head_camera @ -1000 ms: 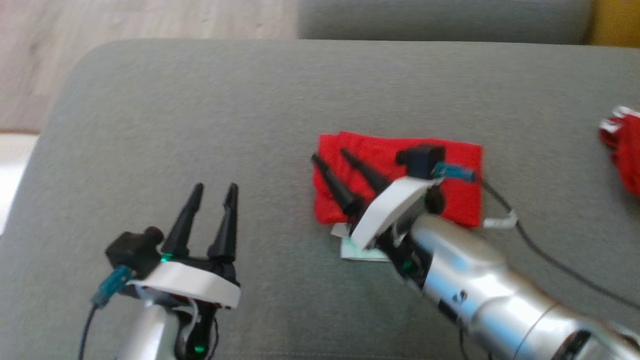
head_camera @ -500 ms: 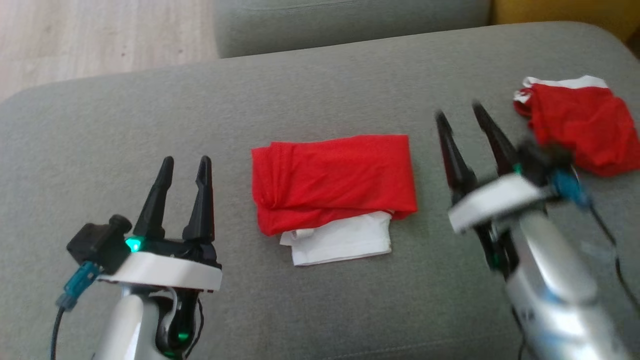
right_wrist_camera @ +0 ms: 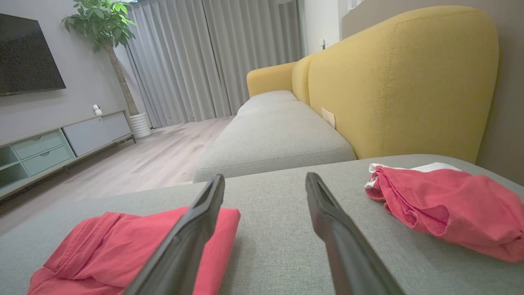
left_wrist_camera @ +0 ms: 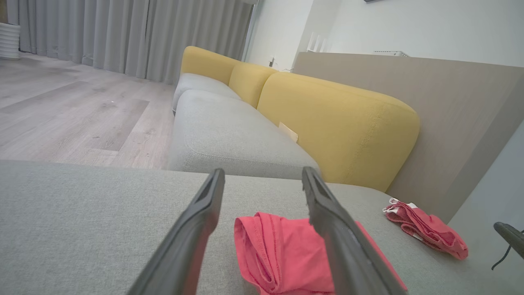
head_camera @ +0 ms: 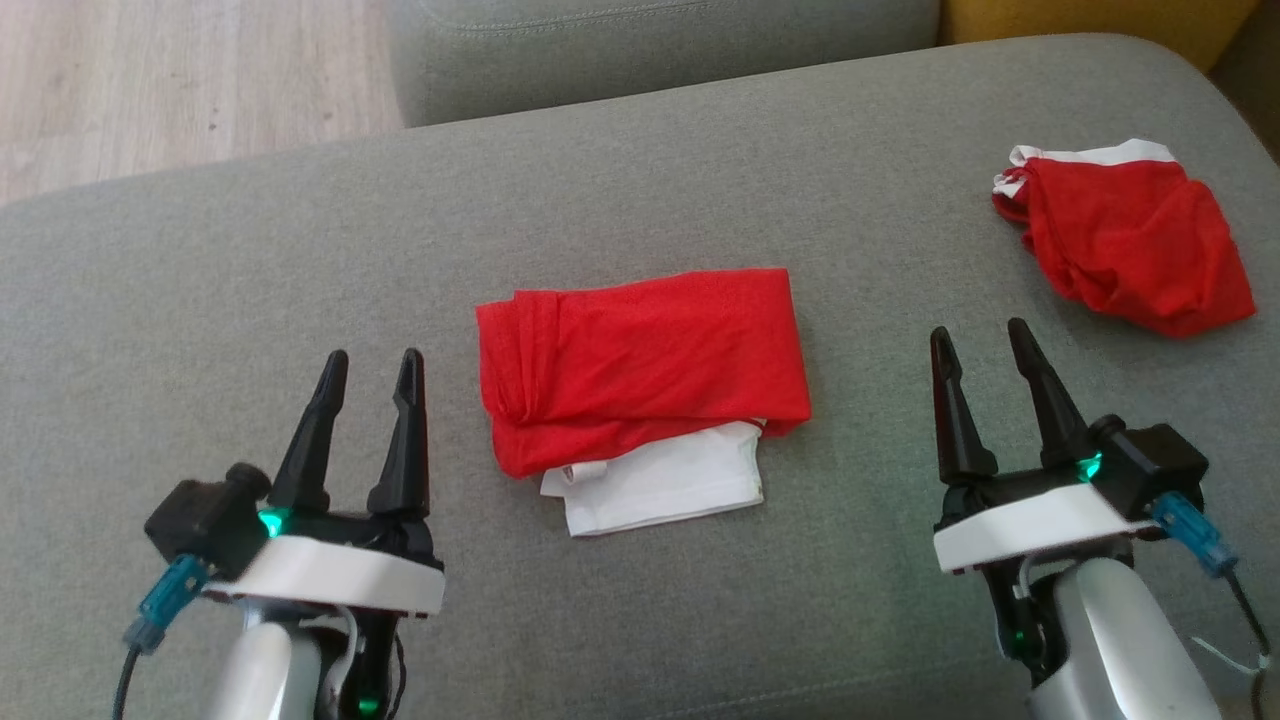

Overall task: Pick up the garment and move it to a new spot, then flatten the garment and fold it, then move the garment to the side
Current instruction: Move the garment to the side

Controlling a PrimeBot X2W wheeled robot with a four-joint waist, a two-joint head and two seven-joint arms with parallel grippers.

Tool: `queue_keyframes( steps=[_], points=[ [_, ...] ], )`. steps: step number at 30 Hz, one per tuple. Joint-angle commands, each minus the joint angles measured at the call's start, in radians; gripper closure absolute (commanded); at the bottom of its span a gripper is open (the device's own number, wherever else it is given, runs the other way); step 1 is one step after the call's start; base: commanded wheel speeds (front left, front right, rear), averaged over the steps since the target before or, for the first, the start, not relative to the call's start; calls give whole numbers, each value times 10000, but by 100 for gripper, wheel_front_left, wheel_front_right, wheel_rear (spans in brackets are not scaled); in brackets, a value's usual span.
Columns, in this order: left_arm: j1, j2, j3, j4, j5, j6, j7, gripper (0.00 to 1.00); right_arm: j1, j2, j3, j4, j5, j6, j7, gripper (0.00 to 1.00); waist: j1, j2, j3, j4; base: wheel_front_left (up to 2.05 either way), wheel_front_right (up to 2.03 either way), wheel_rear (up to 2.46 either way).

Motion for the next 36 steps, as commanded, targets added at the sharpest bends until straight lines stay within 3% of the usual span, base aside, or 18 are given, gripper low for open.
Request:
queue_keyframes(
  steps=[1, 10, 22, 29, 36],
  points=[
    [-307, 32, 313, -349, 64, 26, -120, 0, -240, 65, 230, -445, 63, -9, -108, 0, 0, 0, 16, 15, 0, 0, 0],
    [-504, 32, 57, -257, 68, -31, -120, 0, -373, 67, 101, -319, -19, -9, -105, 0, 0, 0, 282, 287, 0, 0, 0],
    [-882, 31, -283, -201, 101, -128, -120, 0, -1478, 67, -313, 1252, -321, -9, 776, 0, 0, 0, 908, 1107, 0, 0, 0],
    [-1011, 31, -458, -119, 83, -161, -120, 0, -2241, 68, -27, 2968, 686, -9, 1499, 0, 0, 0, 1184, 1684, 0, 0, 0],
    [-1091, 31, -525, -68, 81, -187, -120, 0, -2864, 68, 884, 4485, 1829, -9, 1840, 0, 0, 0, 1358, 2057, 0, 0, 0]
  ],
)
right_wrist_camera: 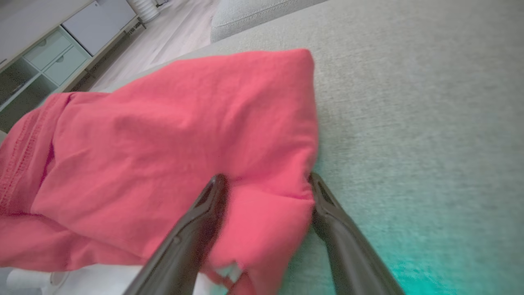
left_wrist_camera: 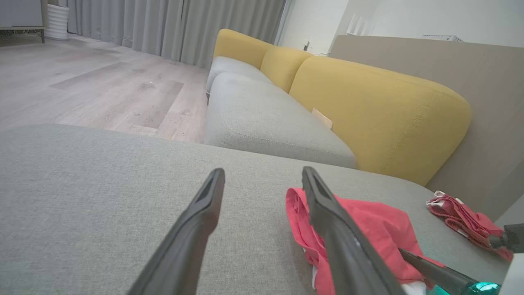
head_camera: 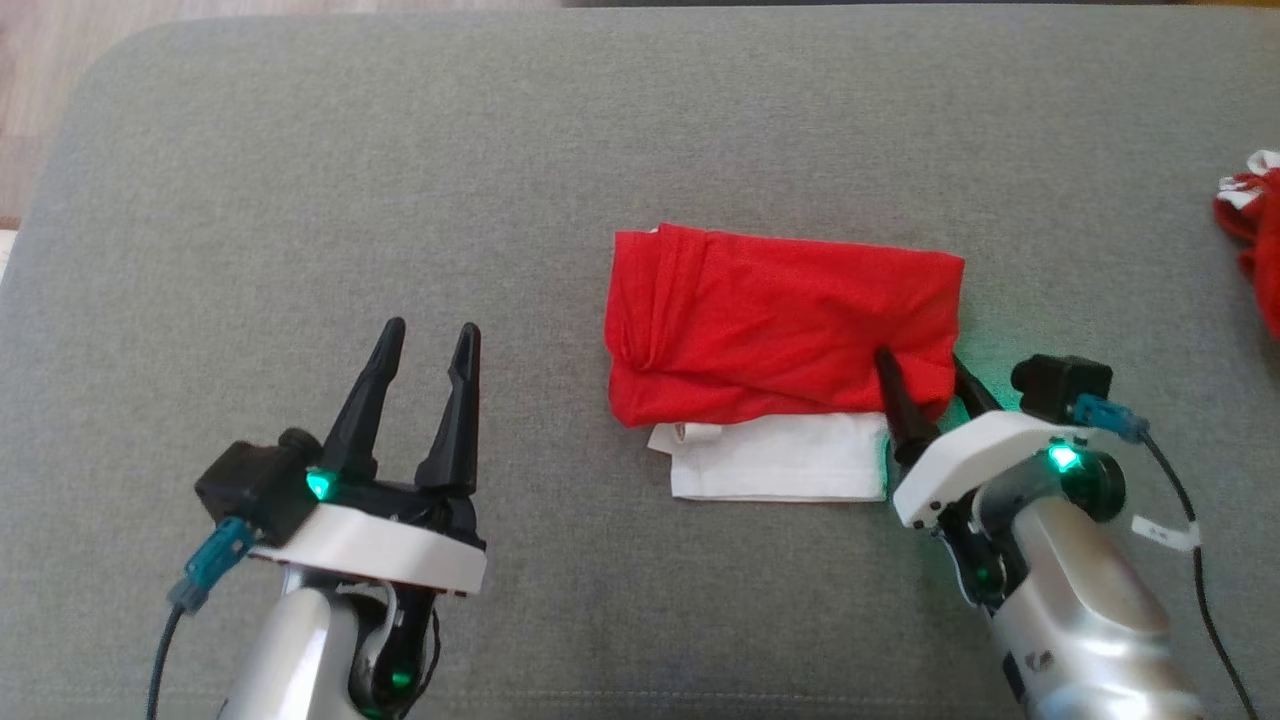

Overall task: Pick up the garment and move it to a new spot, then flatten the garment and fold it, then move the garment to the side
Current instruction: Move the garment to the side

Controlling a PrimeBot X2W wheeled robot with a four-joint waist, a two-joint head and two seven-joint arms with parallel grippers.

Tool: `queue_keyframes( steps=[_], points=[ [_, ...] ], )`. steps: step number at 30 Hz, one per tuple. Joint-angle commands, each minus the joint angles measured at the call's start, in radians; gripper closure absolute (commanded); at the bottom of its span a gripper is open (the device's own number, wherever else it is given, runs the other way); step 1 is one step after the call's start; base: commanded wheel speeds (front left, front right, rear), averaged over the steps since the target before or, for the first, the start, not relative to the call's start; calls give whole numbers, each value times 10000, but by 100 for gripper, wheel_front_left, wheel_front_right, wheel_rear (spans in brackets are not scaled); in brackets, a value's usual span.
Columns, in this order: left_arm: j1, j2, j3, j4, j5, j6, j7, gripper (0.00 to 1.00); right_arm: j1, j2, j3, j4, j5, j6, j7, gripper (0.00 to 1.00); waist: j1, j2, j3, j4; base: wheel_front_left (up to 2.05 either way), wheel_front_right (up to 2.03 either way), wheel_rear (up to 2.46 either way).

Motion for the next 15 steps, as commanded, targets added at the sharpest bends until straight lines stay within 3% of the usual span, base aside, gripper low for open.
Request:
queue_keyframes(
  steps=[1, 6, 7, 8, 15],
  points=[
    [-446, 30, 246, -312, 67, -31, -120, 0, -381, 45, 431, -34, 246, -9, 53, 0, 0, 0, 45, 73, 0, 0, 0],
    [-423, 30, 205, -295, 71, -35, -120, 0, -718, 45, 1192, 966, 763, -9, 340, 0, 0, 0, 44, 119, 0, 0, 0],
    [-426, 30, 210, -280, 75, -30, -120, 0, -868, 45, 1449, 1307, 797, -9, 401, 56, 0, 0, 25, 87, 0, 0, 0],
    [-428, 30, 220, -279, 77, -22, -120, 0, -952, 45, 1568, 1446, 735, -9, 361, 100, 0, 0, 11, 53, 0, 0, 0],
    [-410, 30, 336, -293, 101, 2, -120, 0, -1747, 25, 1722, 2149, -551, -9, -591, 100, 0, 0, -112, -444, 0, 0, 0]
  ],
)
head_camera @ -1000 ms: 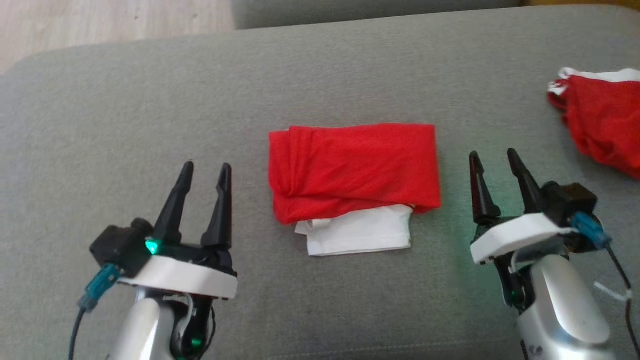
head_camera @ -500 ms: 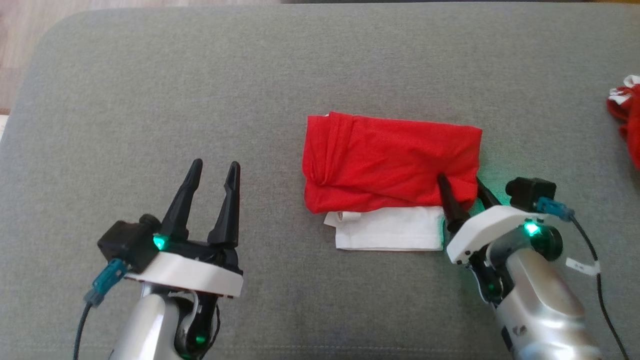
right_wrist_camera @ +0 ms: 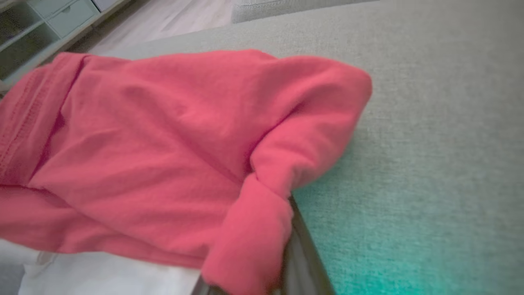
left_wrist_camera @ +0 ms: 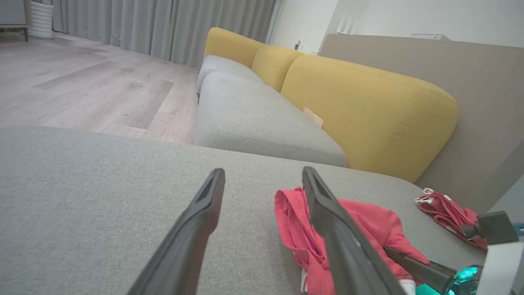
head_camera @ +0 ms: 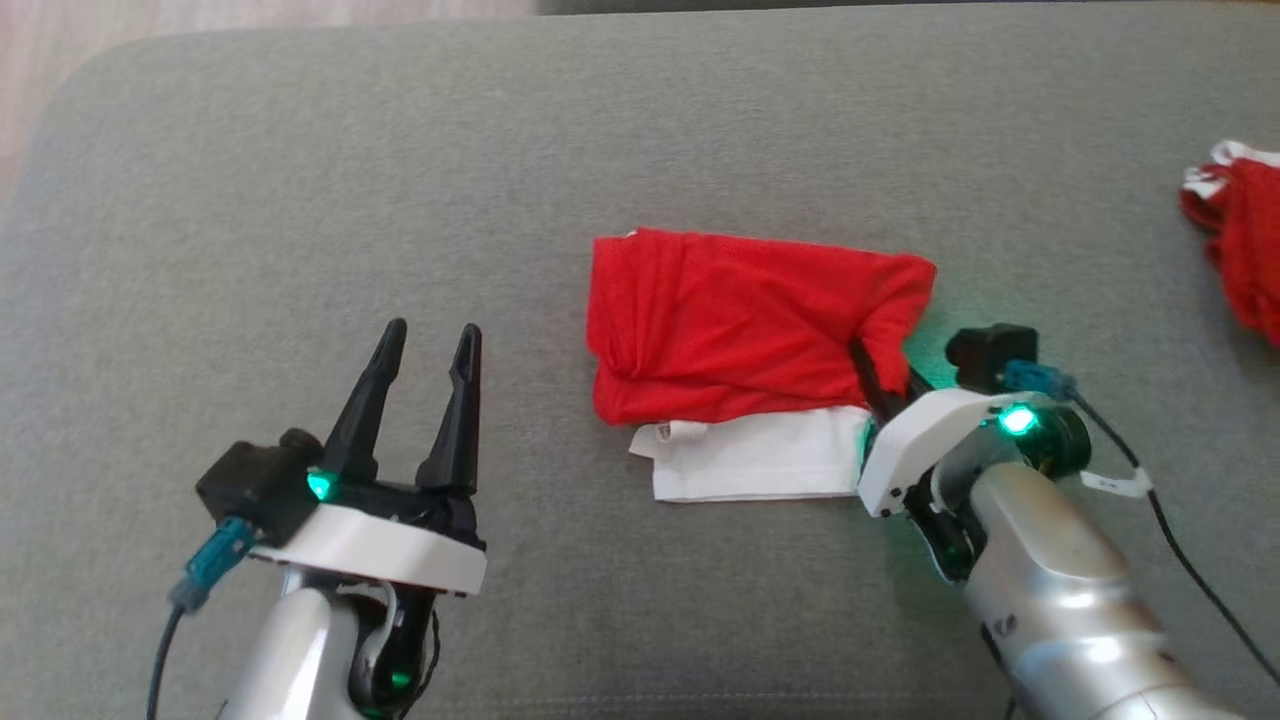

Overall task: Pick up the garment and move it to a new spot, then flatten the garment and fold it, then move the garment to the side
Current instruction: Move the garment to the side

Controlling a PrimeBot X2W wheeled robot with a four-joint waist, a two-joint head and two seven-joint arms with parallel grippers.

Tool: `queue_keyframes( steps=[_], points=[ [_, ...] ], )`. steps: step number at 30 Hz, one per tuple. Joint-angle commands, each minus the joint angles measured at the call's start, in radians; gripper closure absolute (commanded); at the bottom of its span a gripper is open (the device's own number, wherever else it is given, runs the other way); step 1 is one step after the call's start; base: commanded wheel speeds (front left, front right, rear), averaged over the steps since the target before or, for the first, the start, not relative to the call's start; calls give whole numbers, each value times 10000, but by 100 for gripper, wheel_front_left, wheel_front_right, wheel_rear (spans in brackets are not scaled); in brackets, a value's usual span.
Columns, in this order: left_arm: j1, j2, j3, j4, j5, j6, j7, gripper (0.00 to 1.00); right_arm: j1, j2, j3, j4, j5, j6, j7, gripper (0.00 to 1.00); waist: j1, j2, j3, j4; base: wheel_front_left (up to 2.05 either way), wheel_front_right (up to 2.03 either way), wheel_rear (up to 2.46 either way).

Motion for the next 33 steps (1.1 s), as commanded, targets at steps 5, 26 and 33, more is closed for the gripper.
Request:
queue_keyframes(
  steps=[5, 26, 33],
  points=[
    [-420, 31, 411, -376, 89, -12, -120, 0, -762, -536, 47, -145, -1537, -9, -651, 100, 0, 0, -122, -662, 0, 0, 0],
    [-957, 31, 228, -388, 74, -71, -120, 0, -2014, -5449, -1471, -1205, -2834, -9, 1044, 100, 0, 0, 813, -1245, 0, 0, 0],
    [-1109, 31, 223, -383, 47, -110, -120, 0, -1976, -5862, -2514, -1000, -3442, -9, 1414, 100, 0, 0, 1155, -1035, 0, 0, 0]
  ],
)
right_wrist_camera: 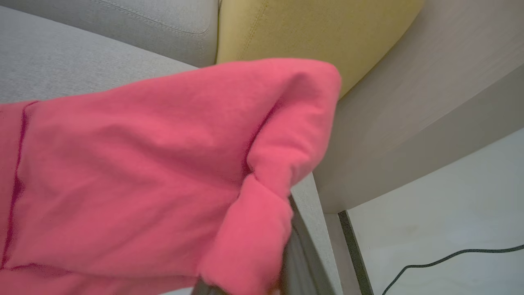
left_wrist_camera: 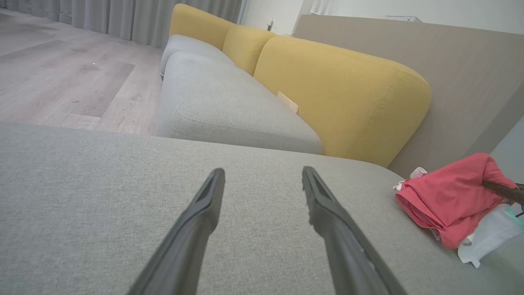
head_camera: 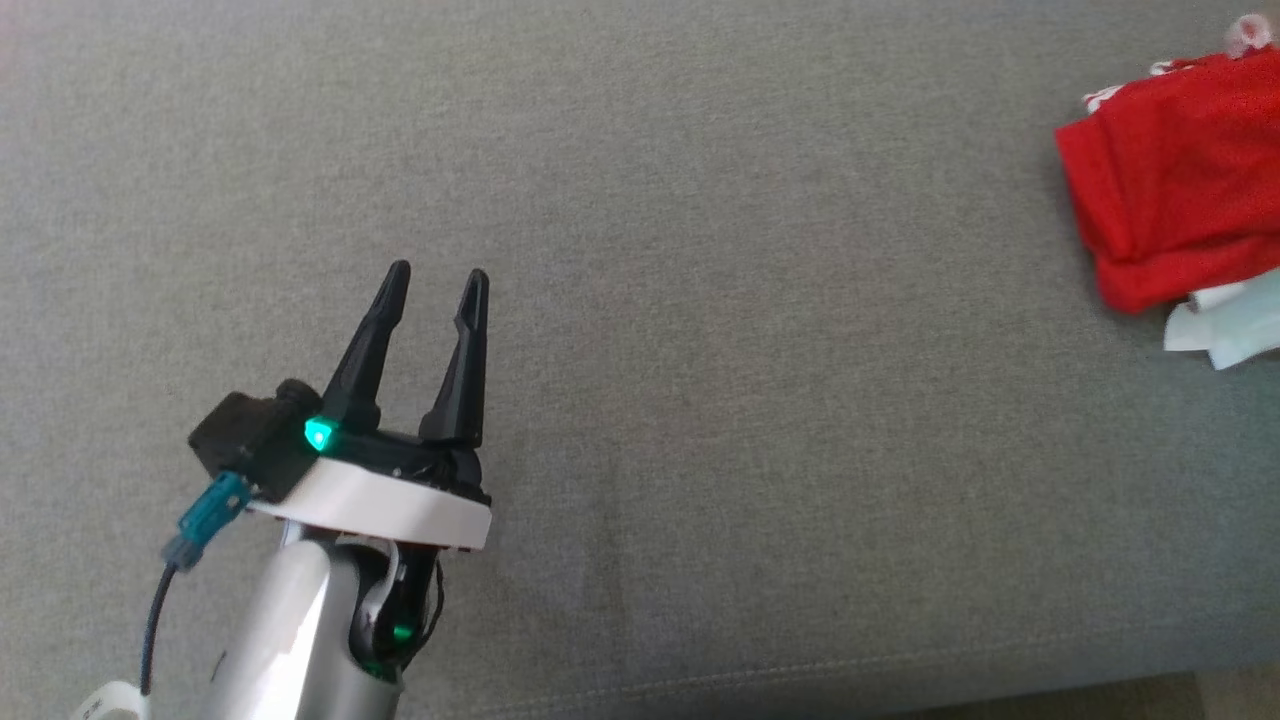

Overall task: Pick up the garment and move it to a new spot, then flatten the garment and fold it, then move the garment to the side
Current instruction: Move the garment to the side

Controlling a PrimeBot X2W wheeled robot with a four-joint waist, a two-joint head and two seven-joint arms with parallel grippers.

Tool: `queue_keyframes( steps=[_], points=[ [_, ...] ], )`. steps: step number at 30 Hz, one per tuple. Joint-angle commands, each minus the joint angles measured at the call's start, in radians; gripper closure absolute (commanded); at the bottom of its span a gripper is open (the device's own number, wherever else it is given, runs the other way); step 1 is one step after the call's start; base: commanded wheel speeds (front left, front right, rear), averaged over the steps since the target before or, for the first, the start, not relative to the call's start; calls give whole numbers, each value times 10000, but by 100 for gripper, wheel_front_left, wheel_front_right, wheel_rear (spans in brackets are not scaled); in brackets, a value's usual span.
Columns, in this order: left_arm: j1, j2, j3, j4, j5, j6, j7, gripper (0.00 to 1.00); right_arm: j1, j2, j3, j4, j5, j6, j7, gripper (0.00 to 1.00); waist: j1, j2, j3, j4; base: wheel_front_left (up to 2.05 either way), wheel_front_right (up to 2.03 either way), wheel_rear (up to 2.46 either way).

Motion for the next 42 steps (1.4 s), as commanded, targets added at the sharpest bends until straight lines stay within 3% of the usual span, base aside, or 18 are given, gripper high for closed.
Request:
queue_keyframes(
  steps=[1, 12, 14, 27, 42],
  points=[
    [-367, 31, 328, -321, 42, -28, -120, 0, -71, -406, -186, -200, -134, -9, 26, 100, -1, 0, 100, 63, 0, 0, 0],
    [-470, 31, 390, -259, 71, -55, -120, 0, 219, -27, -1457, -412, -854, -9, 220, 100, -1, 0, 362, 25, 0, 0, 0],
    [-495, 31, 414, -237, 70, -58, -120, 0, 282, 113, -1698, -517, -915, -9, 284, 0, -1, 0, 365, 5, 0, 0, 0],
    [-410, 31, 412, -71, 20, -68, -120, 0, 649, 951, -2335, -2043, -1371, -9, 633, 0, -1, 0, -6, -90, 0, 0, 0],
    [51, 31, 579, -141, -149, -71, -120, 0, 1433, 2817, -861, -4857, -530, -9, 793, 0, -1, 0, -1266, 81, 0, 0, 0]
  ],
)
